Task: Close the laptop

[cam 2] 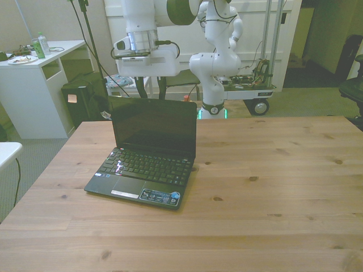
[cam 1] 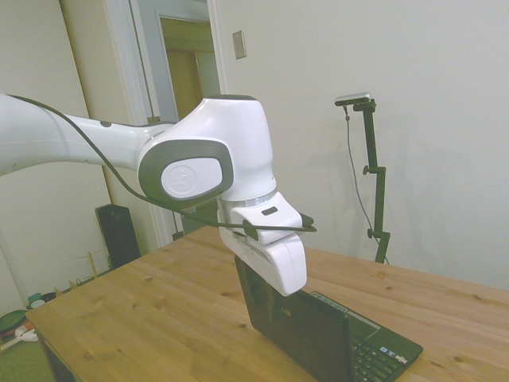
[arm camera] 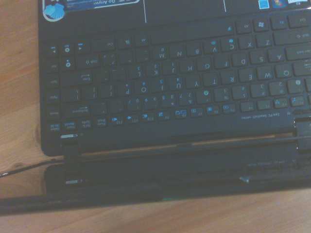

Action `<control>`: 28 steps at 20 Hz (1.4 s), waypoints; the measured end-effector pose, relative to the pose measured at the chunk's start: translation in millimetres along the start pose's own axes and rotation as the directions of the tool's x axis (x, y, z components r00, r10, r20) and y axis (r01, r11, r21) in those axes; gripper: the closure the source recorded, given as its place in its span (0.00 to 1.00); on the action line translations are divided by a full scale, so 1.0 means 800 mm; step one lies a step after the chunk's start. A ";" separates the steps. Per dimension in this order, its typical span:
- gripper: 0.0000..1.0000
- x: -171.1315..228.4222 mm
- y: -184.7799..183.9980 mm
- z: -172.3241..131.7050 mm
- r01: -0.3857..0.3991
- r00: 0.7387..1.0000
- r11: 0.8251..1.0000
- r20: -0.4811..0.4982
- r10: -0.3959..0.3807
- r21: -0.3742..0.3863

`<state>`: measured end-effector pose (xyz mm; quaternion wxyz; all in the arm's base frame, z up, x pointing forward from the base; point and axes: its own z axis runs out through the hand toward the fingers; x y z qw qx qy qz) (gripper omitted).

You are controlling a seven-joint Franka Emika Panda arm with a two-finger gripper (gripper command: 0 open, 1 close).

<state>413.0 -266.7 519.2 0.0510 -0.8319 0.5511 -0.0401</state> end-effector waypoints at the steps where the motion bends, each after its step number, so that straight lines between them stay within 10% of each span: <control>1: 1.00 0.002 0.000 -0.005 0.002 1.000 1.000 -0.002 -0.002 0.002; 18: 1.00 0.086 -0.057 -0.017 -0.019 1.000 1.000 -0.024 0.019 0.012; 28: 1.00 0.155 -0.142 0.066 -0.011 1.000 0.998 -0.011 0.010 -0.059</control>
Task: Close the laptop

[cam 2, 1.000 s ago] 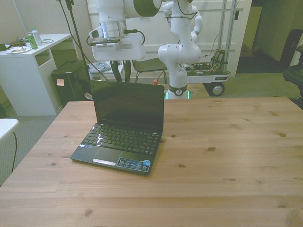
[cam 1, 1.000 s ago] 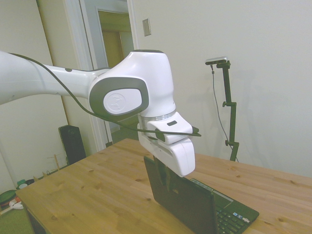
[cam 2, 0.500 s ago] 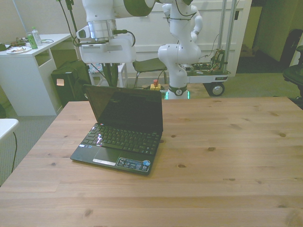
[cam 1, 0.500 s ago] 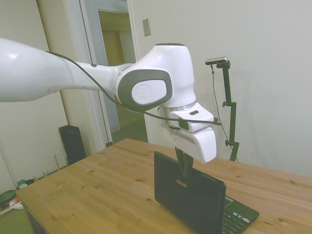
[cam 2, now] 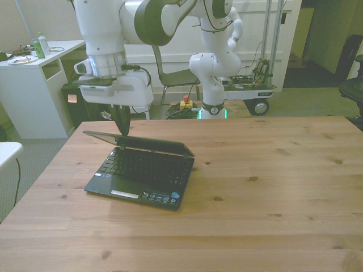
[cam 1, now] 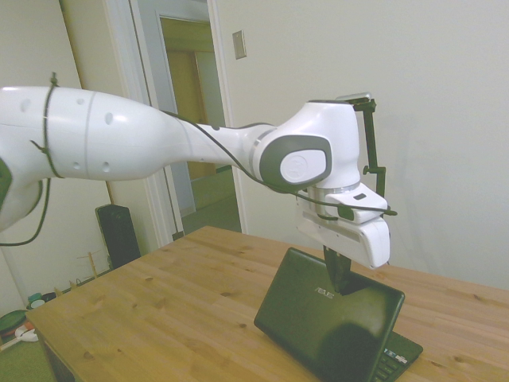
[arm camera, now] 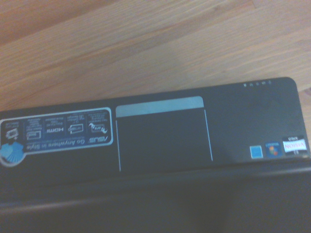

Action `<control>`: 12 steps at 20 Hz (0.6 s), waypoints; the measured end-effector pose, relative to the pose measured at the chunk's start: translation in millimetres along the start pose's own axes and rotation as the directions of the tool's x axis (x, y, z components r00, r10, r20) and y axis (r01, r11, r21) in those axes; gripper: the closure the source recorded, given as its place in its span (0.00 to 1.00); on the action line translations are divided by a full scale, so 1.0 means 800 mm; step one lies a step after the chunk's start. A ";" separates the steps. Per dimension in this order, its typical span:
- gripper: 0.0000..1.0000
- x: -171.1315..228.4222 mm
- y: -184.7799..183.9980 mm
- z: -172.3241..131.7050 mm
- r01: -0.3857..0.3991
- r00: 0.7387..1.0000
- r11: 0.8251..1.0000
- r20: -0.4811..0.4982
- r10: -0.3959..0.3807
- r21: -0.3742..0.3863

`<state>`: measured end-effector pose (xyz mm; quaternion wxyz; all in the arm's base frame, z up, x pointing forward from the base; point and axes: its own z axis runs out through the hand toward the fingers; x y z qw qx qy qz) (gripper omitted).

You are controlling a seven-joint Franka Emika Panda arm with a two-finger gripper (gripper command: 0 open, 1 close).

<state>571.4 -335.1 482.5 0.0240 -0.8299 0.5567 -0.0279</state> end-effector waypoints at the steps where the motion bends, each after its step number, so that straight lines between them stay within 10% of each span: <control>1: 1.00 0.006 -0.009 0.012 -0.001 1.000 1.000 0.002 0.001 -0.008; 8: 1.00 0.032 -0.049 0.104 -0.007 1.000 0.998 0.030 0.009 -0.065; 12: 1.00 0.034 -0.052 0.090 -0.010 0.999 0.999 0.031 0.011 -0.031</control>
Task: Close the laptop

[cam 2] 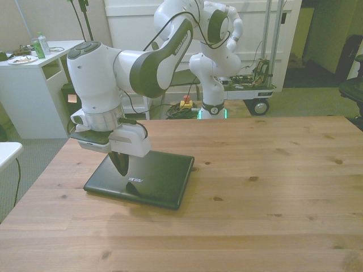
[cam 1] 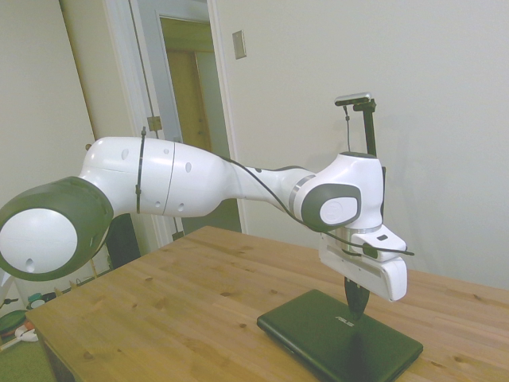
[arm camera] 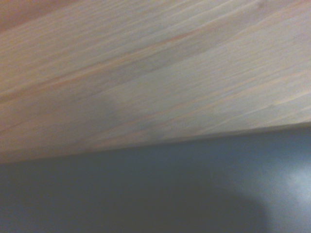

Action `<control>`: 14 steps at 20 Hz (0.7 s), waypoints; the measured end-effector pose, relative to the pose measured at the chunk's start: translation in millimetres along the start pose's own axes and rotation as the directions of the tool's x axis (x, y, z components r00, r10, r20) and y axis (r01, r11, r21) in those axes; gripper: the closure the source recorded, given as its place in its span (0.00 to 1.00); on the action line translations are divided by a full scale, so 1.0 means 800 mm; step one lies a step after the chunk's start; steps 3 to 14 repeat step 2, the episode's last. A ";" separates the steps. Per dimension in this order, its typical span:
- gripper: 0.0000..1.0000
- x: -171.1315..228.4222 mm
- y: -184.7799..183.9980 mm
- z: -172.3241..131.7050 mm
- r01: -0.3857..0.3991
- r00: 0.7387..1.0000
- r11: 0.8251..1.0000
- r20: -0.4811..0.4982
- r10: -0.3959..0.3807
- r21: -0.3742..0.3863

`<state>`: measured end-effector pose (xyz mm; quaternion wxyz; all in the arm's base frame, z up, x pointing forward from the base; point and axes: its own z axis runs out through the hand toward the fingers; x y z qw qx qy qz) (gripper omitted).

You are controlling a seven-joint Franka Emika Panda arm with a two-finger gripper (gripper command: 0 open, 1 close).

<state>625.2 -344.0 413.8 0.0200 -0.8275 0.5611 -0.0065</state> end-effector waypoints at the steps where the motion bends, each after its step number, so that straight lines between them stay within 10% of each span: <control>1: 1.00 -0.006 0.003 -0.018 0.011 1.000 1.000 -0.002 -0.011 0.021; 14: 1.00 -0.014 0.010 -0.041 0.028 1.000 0.998 -0.002 -0.028 0.048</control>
